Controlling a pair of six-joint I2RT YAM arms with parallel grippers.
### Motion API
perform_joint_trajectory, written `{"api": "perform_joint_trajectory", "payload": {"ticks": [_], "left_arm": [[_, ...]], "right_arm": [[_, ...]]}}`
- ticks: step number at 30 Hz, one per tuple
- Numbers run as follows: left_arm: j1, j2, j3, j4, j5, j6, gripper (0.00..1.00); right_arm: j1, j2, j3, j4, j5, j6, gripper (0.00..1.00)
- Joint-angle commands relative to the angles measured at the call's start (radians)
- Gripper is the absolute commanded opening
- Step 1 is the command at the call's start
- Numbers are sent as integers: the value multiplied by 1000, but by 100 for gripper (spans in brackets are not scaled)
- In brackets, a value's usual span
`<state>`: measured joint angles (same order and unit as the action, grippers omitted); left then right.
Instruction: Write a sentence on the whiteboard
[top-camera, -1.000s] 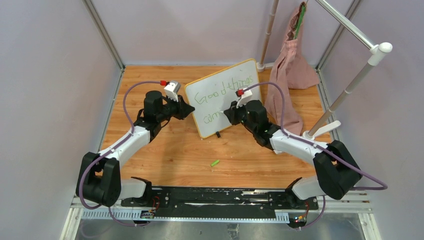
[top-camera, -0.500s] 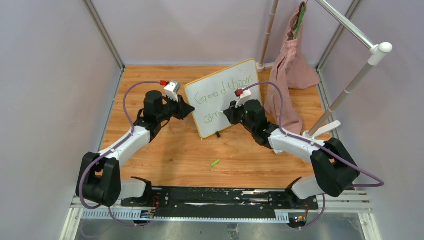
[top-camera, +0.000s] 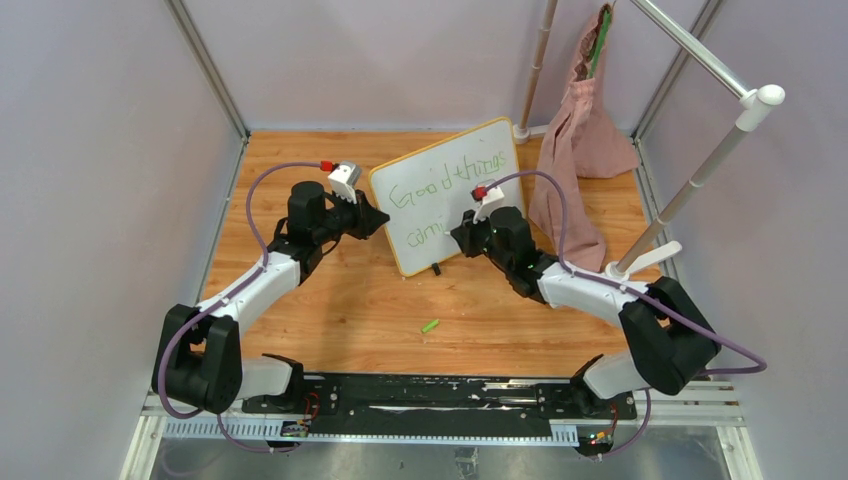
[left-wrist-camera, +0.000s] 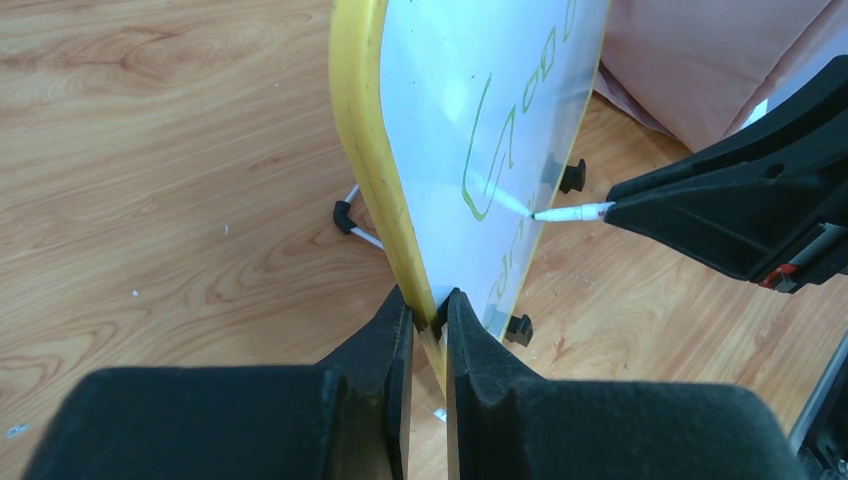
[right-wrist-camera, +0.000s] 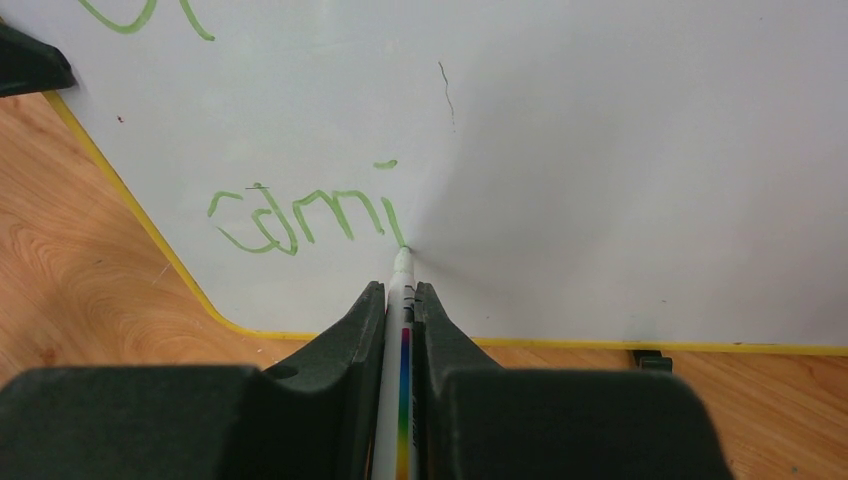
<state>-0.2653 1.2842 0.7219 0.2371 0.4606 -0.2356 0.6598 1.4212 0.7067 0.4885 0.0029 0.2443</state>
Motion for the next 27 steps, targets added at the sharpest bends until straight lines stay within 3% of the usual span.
{"api": "perform_joint_trajectory", "payload": {"ticks": [1, 7, 27], "left_arm": [[-3, -5, -6, -33, -77, 99, 0], [-3, -2, -4, -33, -77, 99, 0], [-3, -5, -4, -34, -79, 101, 0]], "right_arm": [[-17, -56, -9, 9, 28, 12, 0], [-31, -110, 36, -25, 28, 7, 0], [-42, -37, 75, 5, -31, 16, 0]]}}
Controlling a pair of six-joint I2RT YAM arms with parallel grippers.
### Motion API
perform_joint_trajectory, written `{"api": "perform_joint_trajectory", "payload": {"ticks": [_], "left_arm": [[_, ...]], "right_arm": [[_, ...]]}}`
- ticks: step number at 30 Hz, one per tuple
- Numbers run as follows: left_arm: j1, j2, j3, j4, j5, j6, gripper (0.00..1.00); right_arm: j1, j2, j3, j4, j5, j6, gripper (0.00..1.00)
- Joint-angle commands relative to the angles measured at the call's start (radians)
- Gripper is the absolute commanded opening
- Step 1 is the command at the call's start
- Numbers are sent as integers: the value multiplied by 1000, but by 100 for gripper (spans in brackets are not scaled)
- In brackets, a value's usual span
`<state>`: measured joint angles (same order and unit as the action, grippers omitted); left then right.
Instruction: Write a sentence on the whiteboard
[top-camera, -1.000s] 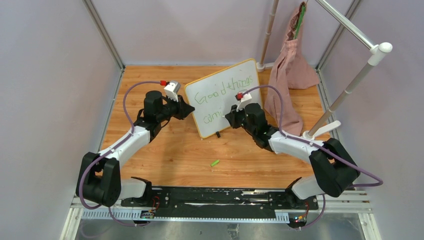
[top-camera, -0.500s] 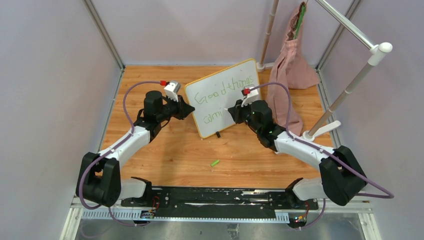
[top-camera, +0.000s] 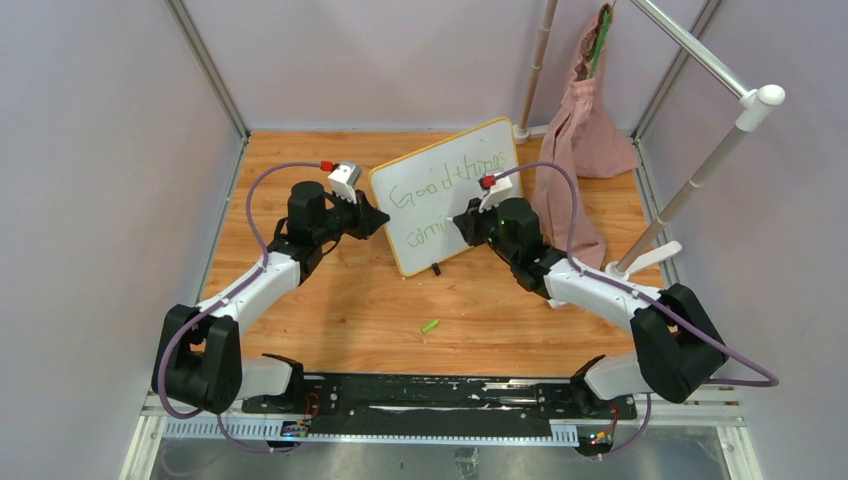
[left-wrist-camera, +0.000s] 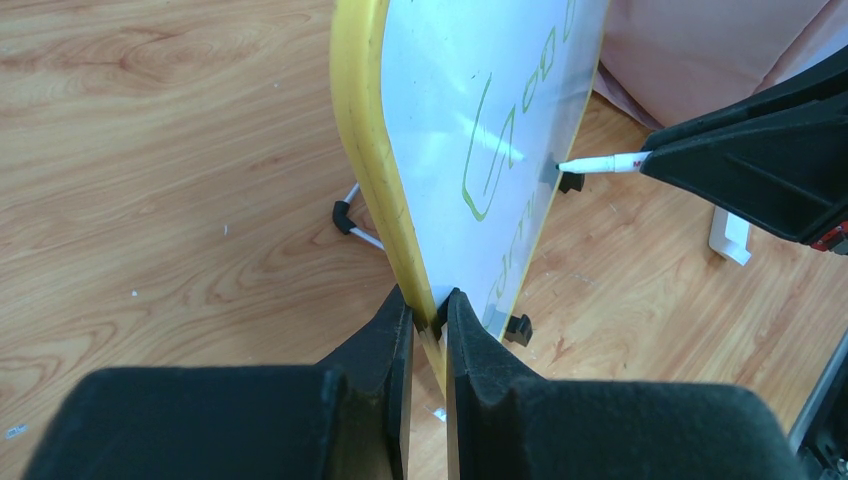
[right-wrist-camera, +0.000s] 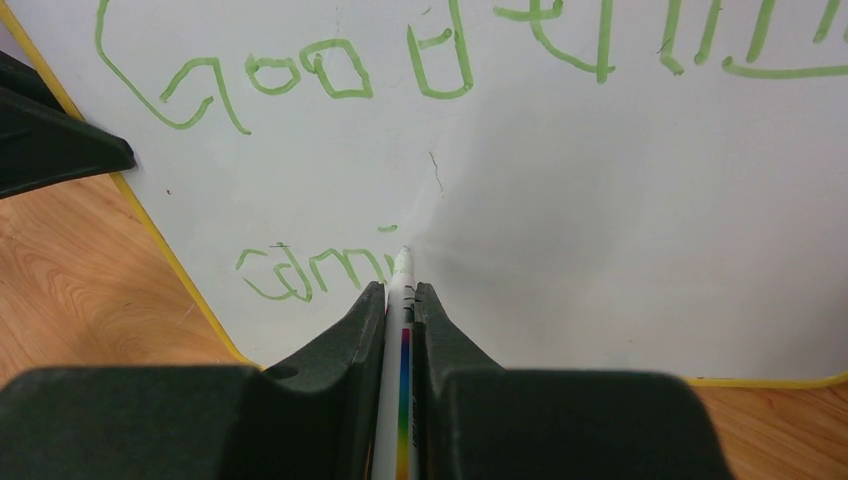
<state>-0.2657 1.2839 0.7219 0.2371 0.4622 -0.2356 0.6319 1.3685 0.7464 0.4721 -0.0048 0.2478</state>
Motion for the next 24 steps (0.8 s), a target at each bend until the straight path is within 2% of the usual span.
{"api": "perform_joint_trajectory", "payload": {"ticks": [1, 24], "left_arm": [[-3, -2, -4, -32, -81, 101, 0], [-3, -5, -4, -33, -80, 99, 0]], "right_arm": [[-15, 19, 38, 21, -24, 14, 0], [-15, 63, -11, 25, 0, 15, 0]]}}
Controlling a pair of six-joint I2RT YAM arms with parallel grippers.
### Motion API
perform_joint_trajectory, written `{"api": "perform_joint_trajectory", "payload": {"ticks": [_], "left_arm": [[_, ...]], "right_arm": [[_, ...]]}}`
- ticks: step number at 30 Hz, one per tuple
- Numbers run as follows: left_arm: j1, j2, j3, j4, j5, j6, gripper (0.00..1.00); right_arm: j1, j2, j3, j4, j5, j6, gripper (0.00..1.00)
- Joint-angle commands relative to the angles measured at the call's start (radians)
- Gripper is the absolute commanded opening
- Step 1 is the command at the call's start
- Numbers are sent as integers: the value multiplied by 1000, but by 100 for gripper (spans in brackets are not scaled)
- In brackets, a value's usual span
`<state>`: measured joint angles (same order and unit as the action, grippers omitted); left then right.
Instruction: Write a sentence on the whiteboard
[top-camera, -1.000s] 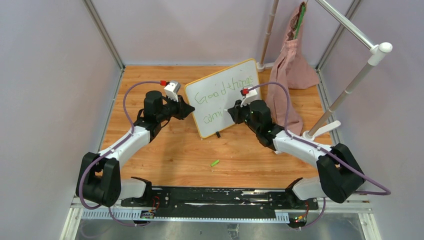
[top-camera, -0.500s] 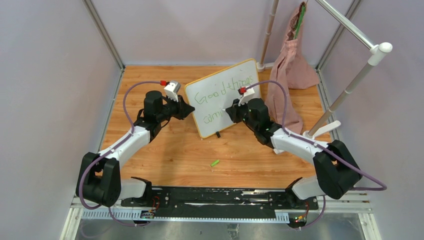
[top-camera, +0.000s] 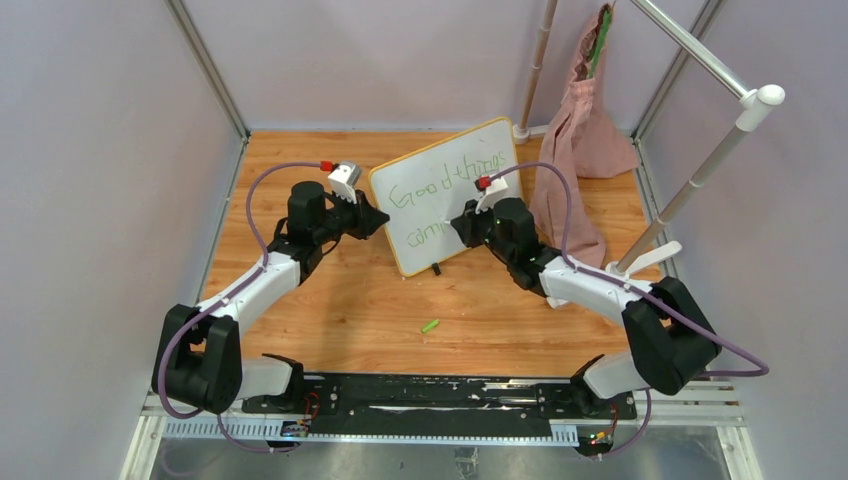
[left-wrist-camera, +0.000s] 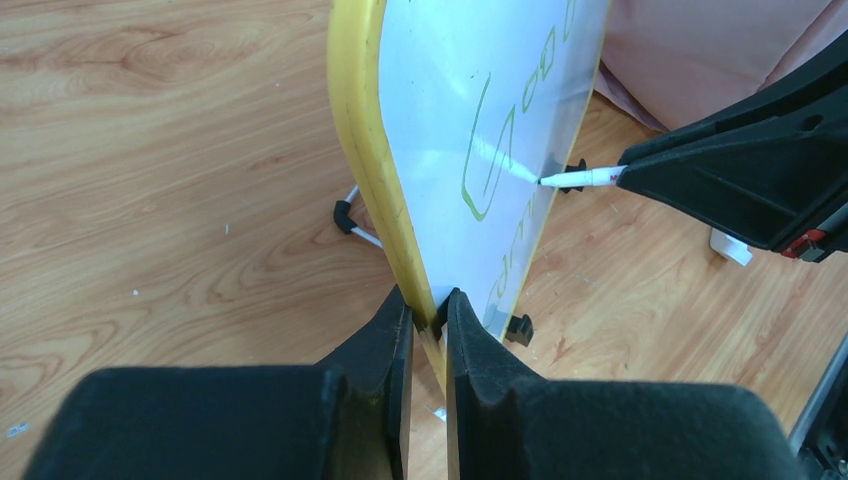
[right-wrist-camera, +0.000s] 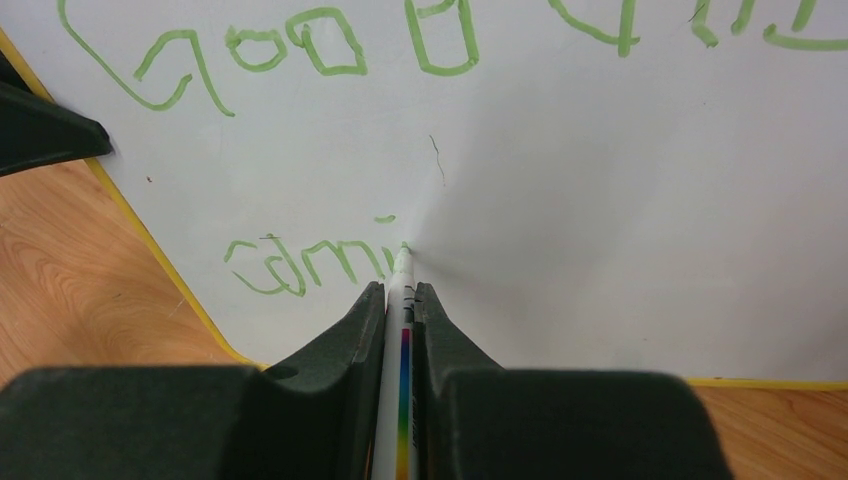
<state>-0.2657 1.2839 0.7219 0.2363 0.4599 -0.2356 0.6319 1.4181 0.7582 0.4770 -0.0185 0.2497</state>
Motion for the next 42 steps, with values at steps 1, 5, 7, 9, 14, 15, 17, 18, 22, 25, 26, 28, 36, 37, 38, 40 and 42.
{"api": "perform_joint_trajectory", "payload": {"ticks": [1, 5, 7, 9, 14, 15, 17, 18, 22, 25, 26, 28, 36, 37, 38, 40, 42], "left_arm": [[-3, -4, -4, -32, -78, 99, 0], [-3, -3, -3, -32, -78, 99, 0], [-3, -3, -4, -32, -78, 99, 0], [-3, -5, -4, -33, -79, 99, 0], [-3, -6, -5, -32, -78, 98, 0], [-3, -5, -5, -32, -78, 98, 0], [-3, -5, -4, -32, -78, 99, 0], [-3, -5, -4, -31, -78, 99, 0], [-3, -5, -4, -32, -79, 98, 0], [-3, -7, -6, -32, -78, 98, 0], [-3, -6, -6, -32, -78, 98, 0], [-3, -7, -6, -32, -77, 98, 0], [-3, -7, -5, -32, -77, 99, 0], [-3, -8, -6, -32, -76, 99, 0], [-3, -8, -6, -33, -76, 99, 0], [-3, -10, -5, -32, -78, 99, 0], [-3, -11, -5, -32, -78, 100, 0]], "right_arm": [[-15, 12, -28, 21, 14, 15, 0], [-15, -3, -50, 25, 15, 18, 0], [-15, -9, -59, 24, 15, 22, 0], [-15, -11, -67, 24, 14, 23, 0], [-14, -26, -63, 30, 9, 28, 0], [-15, -32, -59, 30, 6, 29, 0], [-14, -42, -47, 26, 0, 28, 0], [-15, -46, -40, 23, -5, 27, 0], [-14, -48, -14, 13, -11, 25, 0], [-14, -41, 1, 12, -15, 21, 0], [-15, -38, 5, 12, -15, 21, 0], [-15, -32, 11, 12, -15, 22, 0], [-16, -9, 37, 0, 1, 9, 0], [-17, -6, 39, -3, 2, 9, 0], [-18, -3, 42, -4, 2, 8, 0], [-19, -2, 41, -3, 2, 9, 0], [-21, -4, 37, -3, 2, 10, 0]]}}
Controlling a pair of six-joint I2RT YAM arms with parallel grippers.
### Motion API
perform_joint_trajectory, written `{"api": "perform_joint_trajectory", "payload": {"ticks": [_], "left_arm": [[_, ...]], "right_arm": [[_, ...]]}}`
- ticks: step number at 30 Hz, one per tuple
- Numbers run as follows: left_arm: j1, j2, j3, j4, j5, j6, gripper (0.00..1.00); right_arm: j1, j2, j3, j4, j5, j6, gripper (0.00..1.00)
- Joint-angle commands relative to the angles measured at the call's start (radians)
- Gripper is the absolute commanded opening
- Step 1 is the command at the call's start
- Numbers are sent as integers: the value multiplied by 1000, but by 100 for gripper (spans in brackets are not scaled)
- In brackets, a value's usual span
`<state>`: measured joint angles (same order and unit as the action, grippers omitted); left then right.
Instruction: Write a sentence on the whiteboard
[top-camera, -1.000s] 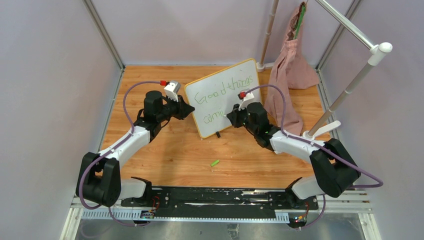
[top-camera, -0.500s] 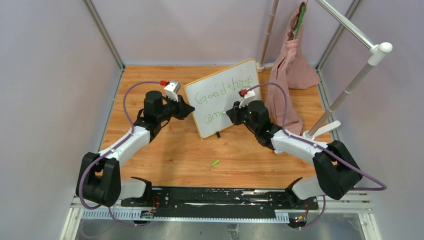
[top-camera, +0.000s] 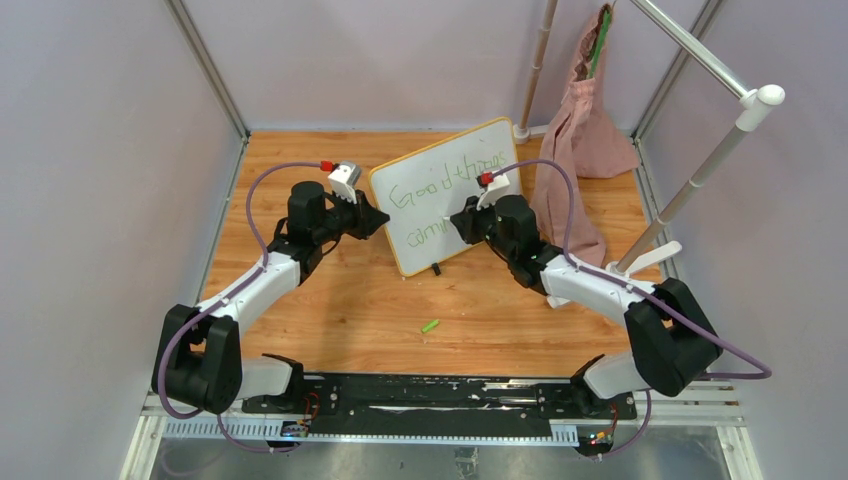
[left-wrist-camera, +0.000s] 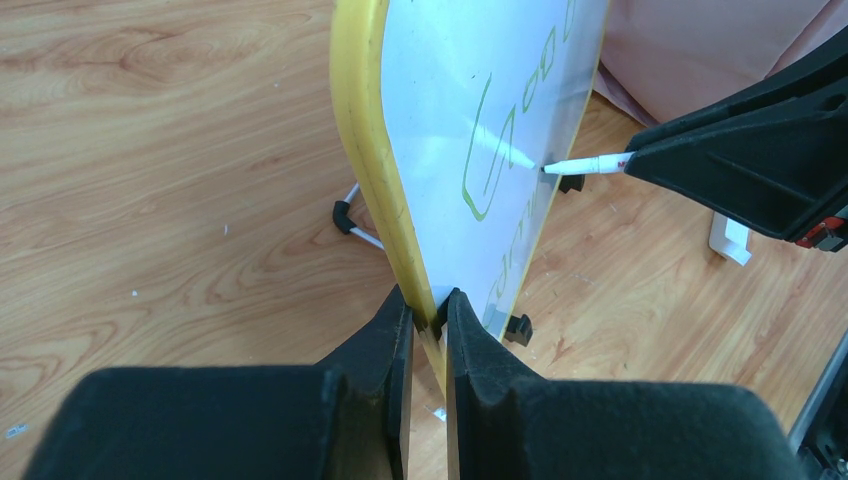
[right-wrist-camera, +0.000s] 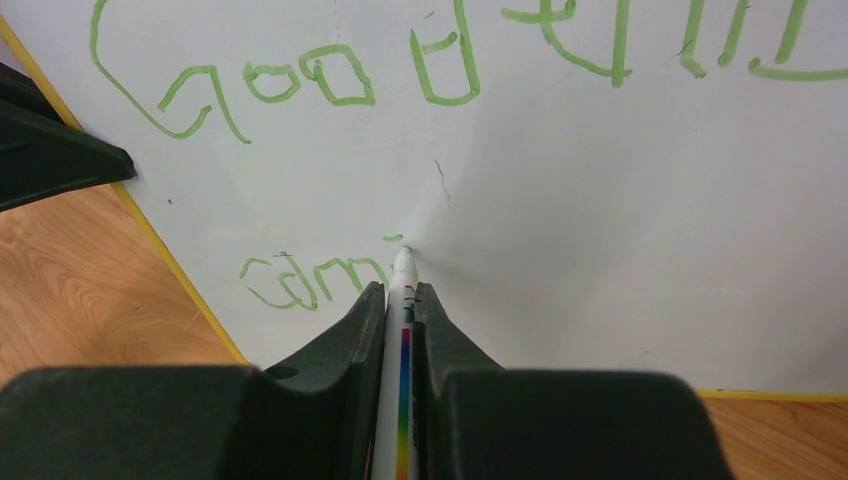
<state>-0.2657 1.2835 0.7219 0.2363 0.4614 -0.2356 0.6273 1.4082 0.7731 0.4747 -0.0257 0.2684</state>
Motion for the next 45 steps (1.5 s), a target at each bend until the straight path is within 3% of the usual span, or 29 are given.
{"api": "perform_joint_trajectory", "payload": {"ticks": [1, 20, 45], "left_arm": [[-4, -11, -6, -32, -79, 99, 0], [-4, -6, -6, -32, -79, 99, 0], [-4, -12, -9, -31, -79, 102, 0]], "right_arm": [[-17, 4, 20, 1, 8, -10, 0], [-16, -38, -42, 21, -10, 6, 0], [-17, 27, 4, 25, 3, 8, 0]]}}
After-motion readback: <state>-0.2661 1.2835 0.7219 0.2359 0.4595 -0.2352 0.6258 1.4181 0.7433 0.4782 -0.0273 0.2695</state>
